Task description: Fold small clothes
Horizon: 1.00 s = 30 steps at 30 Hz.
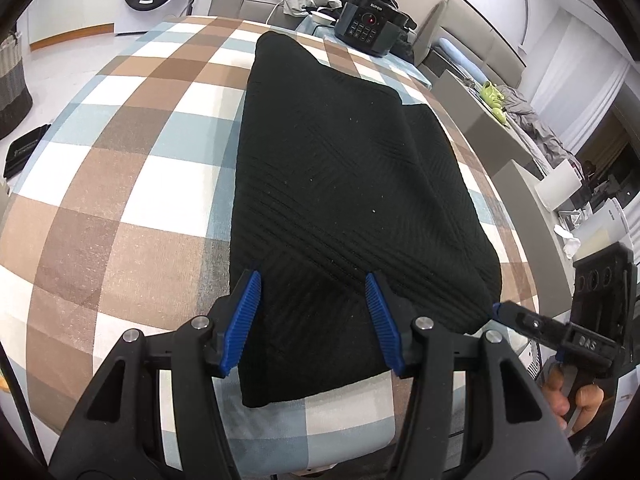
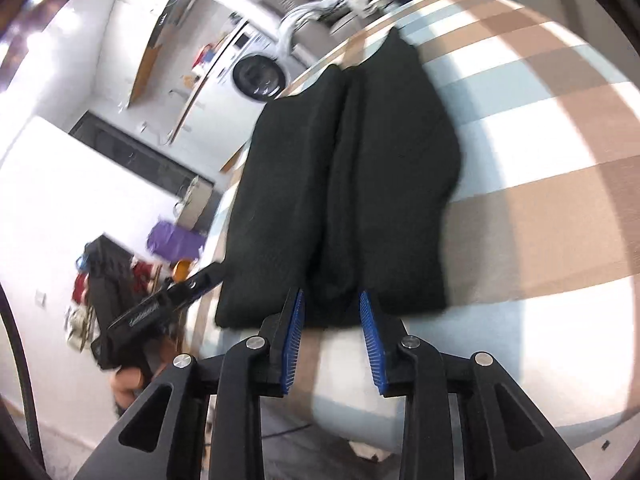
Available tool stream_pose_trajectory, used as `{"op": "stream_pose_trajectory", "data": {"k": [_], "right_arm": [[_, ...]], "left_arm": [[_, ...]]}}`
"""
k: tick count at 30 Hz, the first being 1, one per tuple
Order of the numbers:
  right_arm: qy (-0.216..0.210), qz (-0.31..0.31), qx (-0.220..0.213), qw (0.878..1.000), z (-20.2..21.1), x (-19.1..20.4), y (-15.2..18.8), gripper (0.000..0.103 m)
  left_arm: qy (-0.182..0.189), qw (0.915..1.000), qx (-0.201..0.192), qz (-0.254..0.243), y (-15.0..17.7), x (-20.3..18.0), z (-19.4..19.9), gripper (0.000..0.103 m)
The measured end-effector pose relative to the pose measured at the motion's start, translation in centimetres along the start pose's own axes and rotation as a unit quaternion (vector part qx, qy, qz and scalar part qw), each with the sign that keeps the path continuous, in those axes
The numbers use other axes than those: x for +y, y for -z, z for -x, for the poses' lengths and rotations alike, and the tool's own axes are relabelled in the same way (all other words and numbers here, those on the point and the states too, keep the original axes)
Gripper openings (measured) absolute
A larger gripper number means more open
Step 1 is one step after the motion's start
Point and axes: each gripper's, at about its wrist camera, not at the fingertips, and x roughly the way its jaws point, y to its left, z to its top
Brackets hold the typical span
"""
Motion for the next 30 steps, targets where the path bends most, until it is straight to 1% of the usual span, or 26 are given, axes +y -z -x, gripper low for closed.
{"op": "stream_pose_trajectory", "data": {"k": [2, 3, 4, 5, 6, 7, 9, 10, 11, 12, 13, 14, 15, 16, 18, 20, 23, 27, 30], "right_arm": [[-0.008, 0.001, 0.001, 1.0, -1.0, 0.3, -0.3, 0.029], [0.003, 0.009, 0.001, 1.0, -1.6, 0.6, -0.4, 0.027], [0.01, 0.012, 0.005, 1.0, -2.0, 0.8, -0.5, 0.022], [0.013, 0.017, 0.009, 1.0, -2.4, 1.1, -0.6, 0.009], [0.026, 0.033, 0.004, 0.999, -2.6, 1.9, -0.8, 0.007], [0.031, 0.053, -0.005, 0.998, -2.3, 2.8, -0.9, 0.007], [0.025, 0.077, -0.031, 0.996, -0.5, 3.9, -1.5, 0.006], [0.034, 0.08, -0.036, 0.996, 0.0, 4.1, -1.8, 0.006], [0.047, 0.082, -0.035, 0.995, 0.2, 4.0, -2.0, 0.006], [0.073, 0.085, -0.028, 0.993, -0.2, 3.5, -2.0, 0.006], [0.108, 0.087, -0.008, 0.99, -1.1, 3.0, -1.9, 0.006], [0.114, 0.076, 0.005, 0.991, -1.8, 2.4, -1.9, 0.006], [0.103, 0.067, 0.003, 0.992, -1.6, 2.1, -2.0, 0.006], [0.098, 0.064, -0.001, 0.993, -1.3, 2.2, -2.2, 0.009], [0.097, 0.072, -0.026, 0.992, -0.2, 2.8, -3.0, 0.012], [0.088, 0.079, -0.05, 0.992, 0.2, 3.6, -4.4, 0.034], [0.068, 0.098, -0.049, 0.992, -1.8, 4.9, -7.0, 0.035], [0.046, 0.09, -0.011, 0.995, -7.0, 5.1, -10.9, 0.035], [0.068, 0.088, 0.011, 0.994, -10.4, 4.9, -12.5, 0.035]], "left_arm": [[-0.005, 1.0, 0.001, -0.005, 0.0, -0.3, -0.2, 0.05], [-0.005, 1.0, 0.001, -0.008, -0.1, -0.4, -0.2, 0.05], [-0.006, 0.9999, 0.0, -0.009, -0.1, -0.5, -0.1, 0.05], [-0.004, 1.0, -0.002, -0.008, -0.1, -0.5, 0.0, 0.05], [-0.002, 1.0, -0.002, -0.007, -0.1, -0.4, 0.1, 0.05], [-0.001, 1.0, -0.003, -0.005, -0.1, -0.4, 0.2, 0.05], [-0.002, 1.0, -0.004, -0.002, -0.1, -0.1, 0.5, 0.05], [-0.004, 1.0, -0.005, -0.001, -0.1, 0.0, 0.5, 0.05], [-0.006, 1.0, -0.005, 0.001, -0.1, 0.2, 0.6, 0.05], [-0.006, 1.0, -0.006, 0.004, -0.1, 0.3, 0.6, 0.05], [-0.005, 1.0, -0.006, 0.005, -0.1, 0.4, 0.6, 0.05], [-0.005, 0.9999, -0.006, 0.008, -0.2, 0.6, 0.5, 0.05], [-0.006, 0.9999, -0.005, 0.009, -0.2, 0.7, 0.4, 0.05], [-0.007, 0.9999, -0.004, 0.009, -0.2, 0.7, 0.4, 0.05], [-0.007, 0.9999, -0.006, 0.008, -0.3, 0.8, 0.5, 0.05], [-0.005, 0.9999, -0.005, 0.008, -0.4, 0.9, 0.5, 0.05], [-0.006, 0.9999, -0.004, 0.01, -0.7, 1.0, 0.2, 0.05], [-0.007, 0.9998, -0.01, 0.017, -1.1, 1.5, 0.3, 0.05], [-0.012, 0.9995, -0.015, 0.027, -1.5, 2.2, 0.5, 0.05]]}}
